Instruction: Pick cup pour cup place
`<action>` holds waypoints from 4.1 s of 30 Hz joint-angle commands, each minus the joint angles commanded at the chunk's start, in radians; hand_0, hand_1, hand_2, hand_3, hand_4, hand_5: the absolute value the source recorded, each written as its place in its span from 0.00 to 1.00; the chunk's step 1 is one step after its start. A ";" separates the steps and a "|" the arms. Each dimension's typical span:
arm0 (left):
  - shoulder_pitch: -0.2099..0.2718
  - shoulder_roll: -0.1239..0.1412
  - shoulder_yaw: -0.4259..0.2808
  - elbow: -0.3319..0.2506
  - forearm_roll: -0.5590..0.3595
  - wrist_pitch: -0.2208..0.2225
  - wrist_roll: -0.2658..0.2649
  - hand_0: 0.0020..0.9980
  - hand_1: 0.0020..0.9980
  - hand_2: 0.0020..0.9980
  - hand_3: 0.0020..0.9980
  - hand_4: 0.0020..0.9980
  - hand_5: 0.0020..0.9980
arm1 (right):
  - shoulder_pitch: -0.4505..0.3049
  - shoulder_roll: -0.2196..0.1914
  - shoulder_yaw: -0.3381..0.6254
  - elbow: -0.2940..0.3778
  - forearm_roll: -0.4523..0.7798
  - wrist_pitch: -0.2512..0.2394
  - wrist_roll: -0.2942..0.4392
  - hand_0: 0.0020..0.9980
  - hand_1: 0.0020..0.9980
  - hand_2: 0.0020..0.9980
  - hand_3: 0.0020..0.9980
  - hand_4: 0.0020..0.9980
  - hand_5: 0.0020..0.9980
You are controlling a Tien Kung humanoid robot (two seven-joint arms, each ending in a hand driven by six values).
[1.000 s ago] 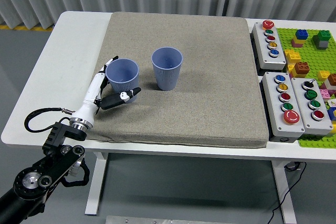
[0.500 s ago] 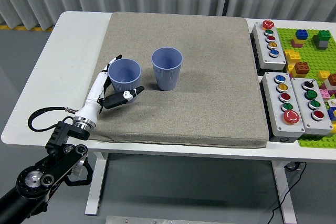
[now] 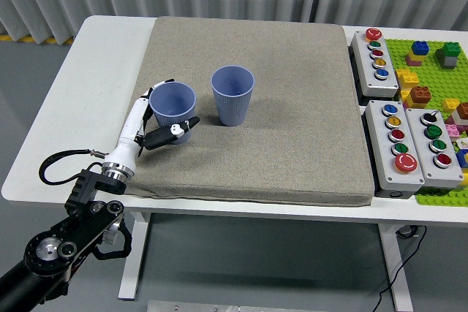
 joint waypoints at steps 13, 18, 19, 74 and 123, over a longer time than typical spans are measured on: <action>-0.001 -0.005 0.015 0.008 -0.017 0.011 -0.008 0.64 0.59 0.63 0.72 0.96 0.26 | -0.001 0.001 0.004 0.001 -0.006 0.001 -0.001 0.64 0.61 0.51 0.59 0.00 0.02; -0.004 -0.007 0.021 0.011 -0.031 0.028 -0.017 0.61 0.53 0.56 0.65 0.95 0.25 | 0.001 0.000 0.004 0.000 -0.007 0.001 -0.001 0.64 0.61 0.51 0.59 0.00 0.02; -0.004 -0.007 0.022 0.011 -0.033 0.030 -0.018 0.61 0.53 0.56 0.65 0.95 0.25 | 0.001 0.000 0.004 0.000 -0.006 0.001 -0.001 0.64 0.61 0.51 0.59 0.00 0.02; -0.338 0.119 -0.001 -0.005 0.495 -0.235 0.224 0.53 0.47 0.51 0.57 0.88 0.17 | 0.013 -0.014 -0.011 -0.002 0.019 -0.005 0.003 0.64 0.61 0.51 0.60 0.00 0.01; -0.480 0.165 0.134 -0.068 0.925 -0.342 0.351 0.52 0.47 0.50 0.56 0.88 0.21 | 0.019 -0.018 -0.025 -0.002 0.039 -0.011 0.003 0.64 0.61 0.51 0.60 0.00 0.01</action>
